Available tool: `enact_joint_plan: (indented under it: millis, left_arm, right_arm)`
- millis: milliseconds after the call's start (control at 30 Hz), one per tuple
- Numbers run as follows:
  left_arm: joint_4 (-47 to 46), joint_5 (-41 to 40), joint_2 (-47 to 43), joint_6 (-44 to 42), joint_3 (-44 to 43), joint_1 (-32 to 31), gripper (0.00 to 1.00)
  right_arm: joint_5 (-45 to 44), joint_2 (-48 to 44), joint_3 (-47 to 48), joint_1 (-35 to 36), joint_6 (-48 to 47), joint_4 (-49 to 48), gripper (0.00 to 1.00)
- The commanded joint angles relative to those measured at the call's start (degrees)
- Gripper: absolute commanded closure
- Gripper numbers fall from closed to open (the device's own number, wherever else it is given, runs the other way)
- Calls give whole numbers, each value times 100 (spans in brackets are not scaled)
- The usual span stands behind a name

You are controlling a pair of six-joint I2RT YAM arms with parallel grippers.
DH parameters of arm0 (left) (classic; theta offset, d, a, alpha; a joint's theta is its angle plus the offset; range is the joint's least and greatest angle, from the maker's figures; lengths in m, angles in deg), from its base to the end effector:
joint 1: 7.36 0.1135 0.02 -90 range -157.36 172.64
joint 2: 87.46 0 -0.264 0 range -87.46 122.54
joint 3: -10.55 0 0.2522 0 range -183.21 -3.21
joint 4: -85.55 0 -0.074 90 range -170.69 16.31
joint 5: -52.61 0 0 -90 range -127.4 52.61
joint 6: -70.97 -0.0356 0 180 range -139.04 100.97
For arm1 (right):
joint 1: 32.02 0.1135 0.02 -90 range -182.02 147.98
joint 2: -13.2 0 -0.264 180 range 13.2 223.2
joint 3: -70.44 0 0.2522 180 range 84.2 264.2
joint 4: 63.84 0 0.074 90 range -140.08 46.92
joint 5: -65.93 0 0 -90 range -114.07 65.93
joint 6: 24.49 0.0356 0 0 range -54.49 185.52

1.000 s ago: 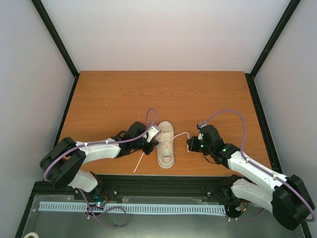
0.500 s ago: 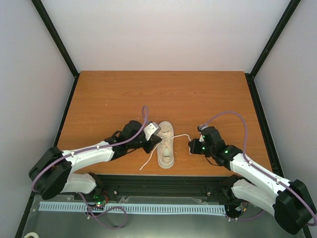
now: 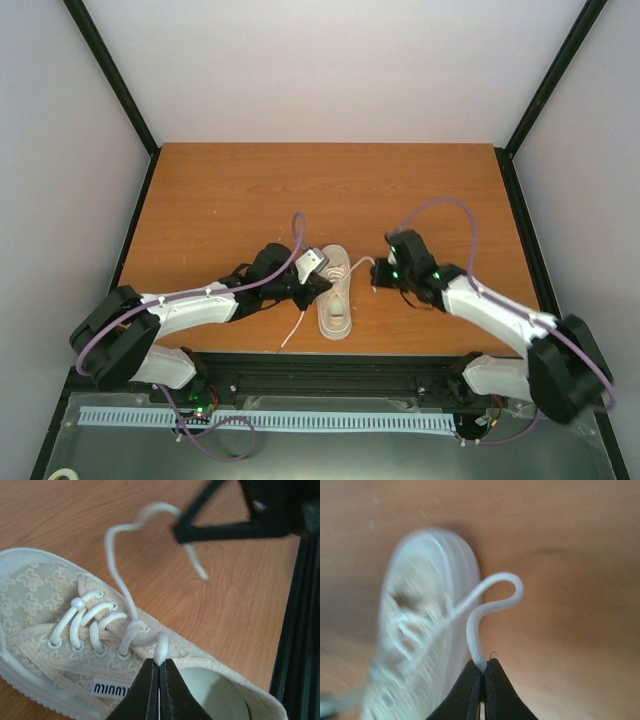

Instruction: Tie the shoes

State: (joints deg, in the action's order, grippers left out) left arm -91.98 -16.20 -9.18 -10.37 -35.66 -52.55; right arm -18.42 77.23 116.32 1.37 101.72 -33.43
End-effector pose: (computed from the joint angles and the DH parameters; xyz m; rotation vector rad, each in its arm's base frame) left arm 0.1800 -0.1995 0.1773 0.9239 2.0867 -0.9194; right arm 0.1788 0.1221 0.1902 0.0150 2.5258 0.6475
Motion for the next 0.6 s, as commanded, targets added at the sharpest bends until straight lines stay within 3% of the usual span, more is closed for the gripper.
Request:
enact_joint_plan:
  millis: [0,133,233,367,500,567]
  left_arm:
    - [-511,75,31,124,-62,-51,99]
    - [-675,6,29,225,15,-51,99]
    - [-763,-112,-98,257,131,-51,99]
    - [-808,-154,-142,282,166,-51,99]
    - [-830,-62,-38,343,118,-51,99]
    - [-856,-21,-27,371,122,-51,99]
  right_arm:
    - [70,1344,1440,-21,-242,-675,97]
    - [789,2402,2533,189,-147,-1034,97]
    - [1070,2732,2794,539,-69,-1266,96]
    - [1529,2758,2366,590,121,-1627,78]
    - [1298,2207,1864,511,73,-1506,43]
    - [1135,1832,1616,354,68,-1365,34]
